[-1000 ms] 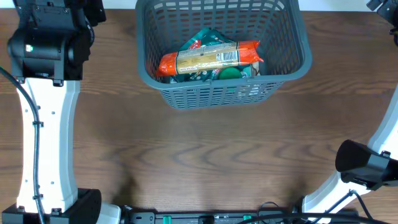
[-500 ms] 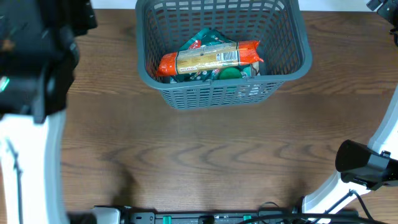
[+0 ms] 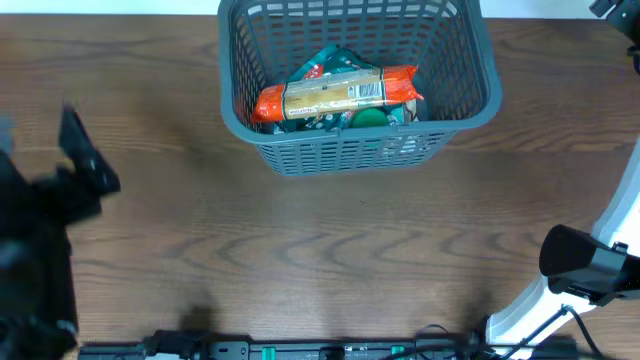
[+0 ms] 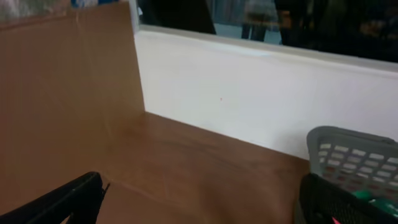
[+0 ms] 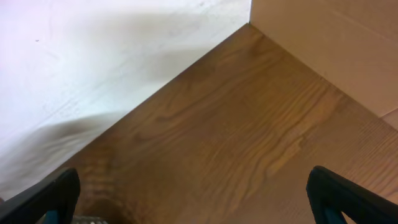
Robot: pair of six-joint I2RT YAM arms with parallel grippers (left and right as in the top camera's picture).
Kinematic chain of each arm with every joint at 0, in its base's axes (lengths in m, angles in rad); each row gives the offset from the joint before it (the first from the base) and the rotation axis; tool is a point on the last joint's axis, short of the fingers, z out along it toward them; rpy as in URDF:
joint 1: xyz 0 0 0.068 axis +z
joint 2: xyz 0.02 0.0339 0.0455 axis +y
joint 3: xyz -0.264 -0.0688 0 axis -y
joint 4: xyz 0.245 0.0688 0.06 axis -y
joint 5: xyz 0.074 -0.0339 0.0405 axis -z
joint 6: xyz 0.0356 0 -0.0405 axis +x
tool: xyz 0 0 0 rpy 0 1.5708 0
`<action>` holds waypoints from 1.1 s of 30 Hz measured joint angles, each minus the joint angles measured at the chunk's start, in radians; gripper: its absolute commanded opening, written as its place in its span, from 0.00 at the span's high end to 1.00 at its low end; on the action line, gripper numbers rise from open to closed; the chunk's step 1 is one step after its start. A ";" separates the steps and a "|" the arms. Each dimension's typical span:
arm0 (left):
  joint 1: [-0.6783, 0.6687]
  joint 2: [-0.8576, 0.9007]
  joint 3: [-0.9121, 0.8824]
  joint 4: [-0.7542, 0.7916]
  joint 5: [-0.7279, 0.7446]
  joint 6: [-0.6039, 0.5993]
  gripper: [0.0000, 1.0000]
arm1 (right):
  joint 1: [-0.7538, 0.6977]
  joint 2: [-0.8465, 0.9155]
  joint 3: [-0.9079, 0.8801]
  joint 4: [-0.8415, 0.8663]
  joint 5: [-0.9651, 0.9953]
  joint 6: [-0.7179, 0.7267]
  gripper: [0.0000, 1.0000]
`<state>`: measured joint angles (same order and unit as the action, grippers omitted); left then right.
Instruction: Pack container
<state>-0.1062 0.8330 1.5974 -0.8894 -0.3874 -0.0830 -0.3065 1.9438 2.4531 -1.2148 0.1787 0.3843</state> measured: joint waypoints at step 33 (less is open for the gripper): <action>0.026 -0.624 -1.030 0.369 0.231 -0.150 0.02 | 0.000 0.000 0.000 0.000 0.000 0.002 0.01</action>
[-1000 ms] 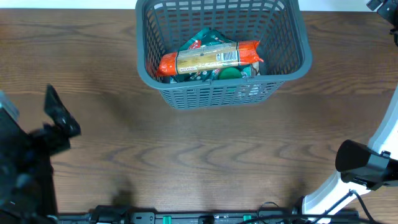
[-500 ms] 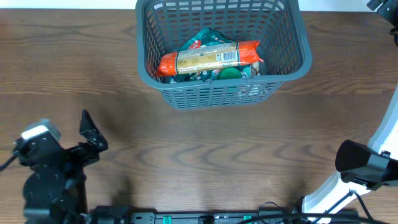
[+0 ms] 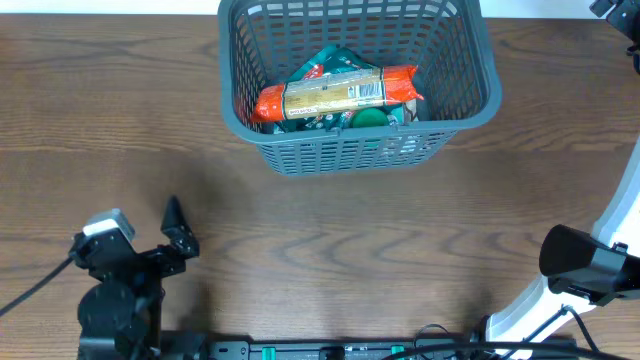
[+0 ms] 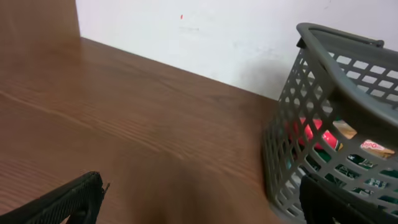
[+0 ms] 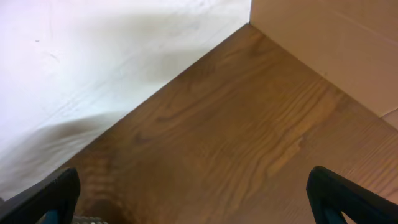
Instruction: Pack container
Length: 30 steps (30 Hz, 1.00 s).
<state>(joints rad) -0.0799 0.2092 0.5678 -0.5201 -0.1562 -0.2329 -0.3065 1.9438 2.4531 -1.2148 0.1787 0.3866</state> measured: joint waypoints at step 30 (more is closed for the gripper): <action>0.000 -0.174 -0.287 0.121 0.023 -0.055 0.02 | 0.000 0.000 0.000 0.000 0.000 0.000 0.01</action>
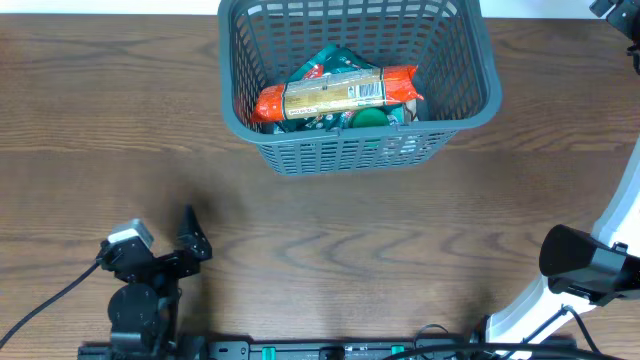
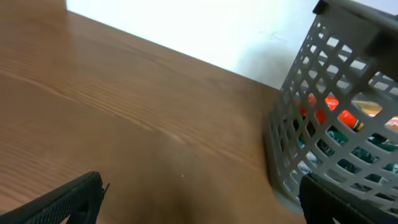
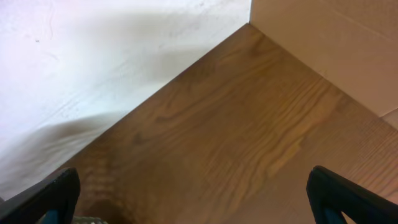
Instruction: Pack container
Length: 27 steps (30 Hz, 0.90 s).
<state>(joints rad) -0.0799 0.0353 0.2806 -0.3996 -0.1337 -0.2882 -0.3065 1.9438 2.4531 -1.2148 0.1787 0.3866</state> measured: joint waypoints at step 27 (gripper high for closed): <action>0.000 -0.001 -0.158 0.270 0.004 0.000 0.01 | 0.000 0.000 0.000 0.000 0.000 0.000 0.01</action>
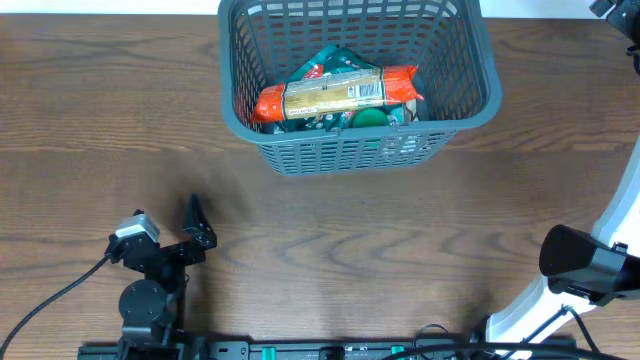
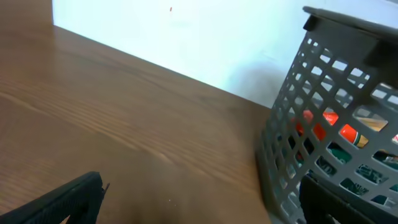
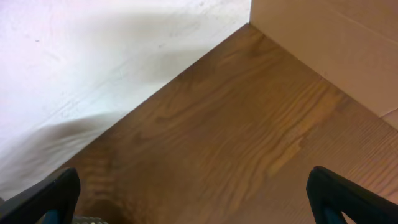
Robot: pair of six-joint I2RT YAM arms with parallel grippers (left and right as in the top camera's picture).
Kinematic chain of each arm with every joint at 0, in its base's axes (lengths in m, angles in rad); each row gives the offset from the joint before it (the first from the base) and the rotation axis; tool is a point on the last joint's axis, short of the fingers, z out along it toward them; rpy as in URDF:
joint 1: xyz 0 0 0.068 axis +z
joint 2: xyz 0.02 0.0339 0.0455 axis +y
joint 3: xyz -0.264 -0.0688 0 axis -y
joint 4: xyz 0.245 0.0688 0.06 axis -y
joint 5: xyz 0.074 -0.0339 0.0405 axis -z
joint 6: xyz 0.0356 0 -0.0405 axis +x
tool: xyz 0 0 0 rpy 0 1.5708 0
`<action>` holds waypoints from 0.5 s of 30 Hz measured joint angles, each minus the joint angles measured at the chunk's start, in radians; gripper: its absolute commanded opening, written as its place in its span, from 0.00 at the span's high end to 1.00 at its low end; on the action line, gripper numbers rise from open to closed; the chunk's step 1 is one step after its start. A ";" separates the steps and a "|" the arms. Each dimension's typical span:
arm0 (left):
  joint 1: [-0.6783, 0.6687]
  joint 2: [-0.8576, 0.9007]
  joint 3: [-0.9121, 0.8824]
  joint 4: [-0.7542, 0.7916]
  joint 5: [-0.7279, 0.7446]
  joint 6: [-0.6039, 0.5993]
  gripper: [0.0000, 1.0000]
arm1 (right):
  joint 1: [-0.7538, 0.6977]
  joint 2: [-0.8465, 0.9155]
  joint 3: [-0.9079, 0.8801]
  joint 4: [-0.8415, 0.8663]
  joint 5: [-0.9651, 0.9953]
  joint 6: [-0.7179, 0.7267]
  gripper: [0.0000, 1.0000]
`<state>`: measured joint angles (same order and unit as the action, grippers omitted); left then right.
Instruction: Pack container
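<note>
The grey plastic basket (image 1: pixel 455 70) stands at the back middle of the table. Inside it lies a long packet with orange ends (image 1: pixel 338 93) on top of green packets (image 1: pixel 330 62). My left gripper (image 1: pixel 197 222) is near the front left of the table, well short of the basket. In the left wrist view the left gripper (image 2: pixel 199 196) is open and holds nothing, with the basket (image 2: pixel 323 118) ahead to its right. My right gripper (image 3: pixel 193 196) is open and holds nothing, over bare wood by a corner.
A white wall (image 2: pixel 186 43) runs behind the table. In the right wrist view a cardboard panel (image 3: pixel 336 43) meets the white wall (image 3: pixel 93 56) at the table's corner. The right arm's base (image 1: pixel 585 262) stands at the front right. Cables lie along the front edge (image 1: pixel 300 350).
The left gripper has shifted slightly right and a little further from the front edge, still open and pointed past the basket's left side. The right arm has not moved.
The left arm was first at the table's far left edge, its camera facing the cardboard and back wall. Then it was low at the front left, facing the basket, and has since edged right. The basket's contents and the right arm stayed as they were.
</note>
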<state>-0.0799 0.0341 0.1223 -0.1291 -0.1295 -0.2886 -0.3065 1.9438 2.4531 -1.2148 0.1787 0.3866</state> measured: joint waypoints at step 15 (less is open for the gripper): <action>0.000 -0.002 -0.047 0.065 0.000 0.000 0.01 | 0.000 0.000 0.000 0.000 0.000 0.000 0.01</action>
<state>-0.0799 0.0322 0.0750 -0.0639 -0.1295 -0.2886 -0.3065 1.9438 2.4531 -1.2148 0.1787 0.3866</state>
